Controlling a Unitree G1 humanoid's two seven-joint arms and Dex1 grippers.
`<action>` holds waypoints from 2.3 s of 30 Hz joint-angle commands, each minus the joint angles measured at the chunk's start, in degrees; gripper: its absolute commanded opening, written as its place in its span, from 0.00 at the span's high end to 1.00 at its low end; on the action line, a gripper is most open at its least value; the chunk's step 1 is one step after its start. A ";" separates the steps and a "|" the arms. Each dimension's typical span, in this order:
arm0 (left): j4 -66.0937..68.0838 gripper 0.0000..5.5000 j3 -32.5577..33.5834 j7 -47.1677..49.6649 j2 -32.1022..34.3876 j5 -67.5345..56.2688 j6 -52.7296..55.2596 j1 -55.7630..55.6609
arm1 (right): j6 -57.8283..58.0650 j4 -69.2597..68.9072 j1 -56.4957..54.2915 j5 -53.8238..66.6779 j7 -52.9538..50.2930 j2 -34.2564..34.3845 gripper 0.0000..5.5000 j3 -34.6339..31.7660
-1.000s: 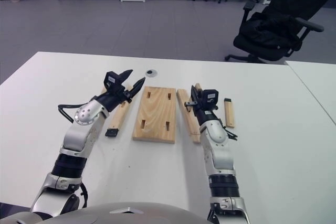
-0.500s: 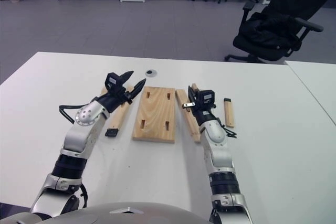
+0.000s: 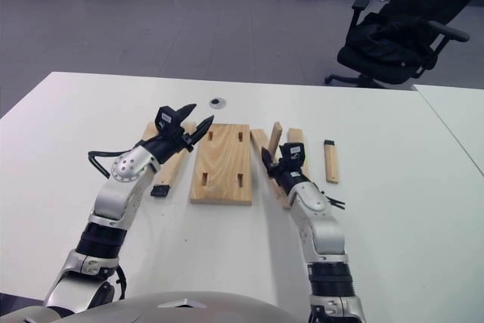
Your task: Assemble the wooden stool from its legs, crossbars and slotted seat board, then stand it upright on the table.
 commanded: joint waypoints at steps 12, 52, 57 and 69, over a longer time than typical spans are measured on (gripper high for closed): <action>-1.88 0.48 -1.53 1.17 -0.93 2.20 0.98 0.69 | 24.83 -9.45 -2.05 2.90 -0.53 -4.11 0.25 -0.27; 1.26 0.48 24.67 6.09 -10.64 -54.38 39.70 -6.05 | -1.93 -18.01 -2.45 -0.43 15.78 -8.74 0.62 10.48; 1.35 0.57 25.14 6.28 -11.02 -55.99 38.81 -6.31 | -2.78 -18.52 -1.49 -0.64 16.89 -9.10 0.62 11.28; -2.81 0.81 22.09 6.92 -12.48 -56.39 40.51 -1.04 | -4.45 -19.18 0.18 -2.21 18.04 -10.82 0.62 13.56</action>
